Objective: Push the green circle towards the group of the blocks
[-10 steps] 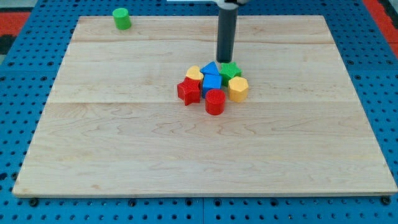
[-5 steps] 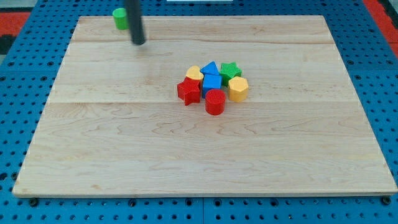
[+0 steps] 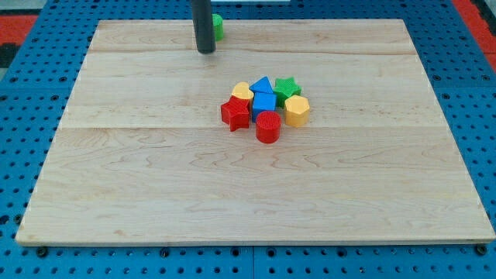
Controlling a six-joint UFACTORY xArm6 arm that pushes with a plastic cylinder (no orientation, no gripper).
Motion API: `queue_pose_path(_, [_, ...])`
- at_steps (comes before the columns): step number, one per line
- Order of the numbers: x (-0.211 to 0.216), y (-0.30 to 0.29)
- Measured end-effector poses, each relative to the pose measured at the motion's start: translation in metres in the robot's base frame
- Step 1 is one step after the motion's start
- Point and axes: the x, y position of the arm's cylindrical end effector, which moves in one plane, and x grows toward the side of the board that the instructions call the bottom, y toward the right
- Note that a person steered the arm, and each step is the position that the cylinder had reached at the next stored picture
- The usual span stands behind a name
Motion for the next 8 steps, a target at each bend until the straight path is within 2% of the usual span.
queue_pose_path(1, [-0.032, -0.113])
queue_pose_path(2, [-0.101, -0.102])
queue_pose_path(3, [-0.090, -0.011])
queue_pose_path(4, [-0.011, 0.025])
queue_pose_path(5, [-0.043, 0.009])
queue_pose_path(6, [-0.094, 0.009])
queue_pose_path(7, [-0.075, 0.138])
queue_pose_path(8, [0.036, 0.194])
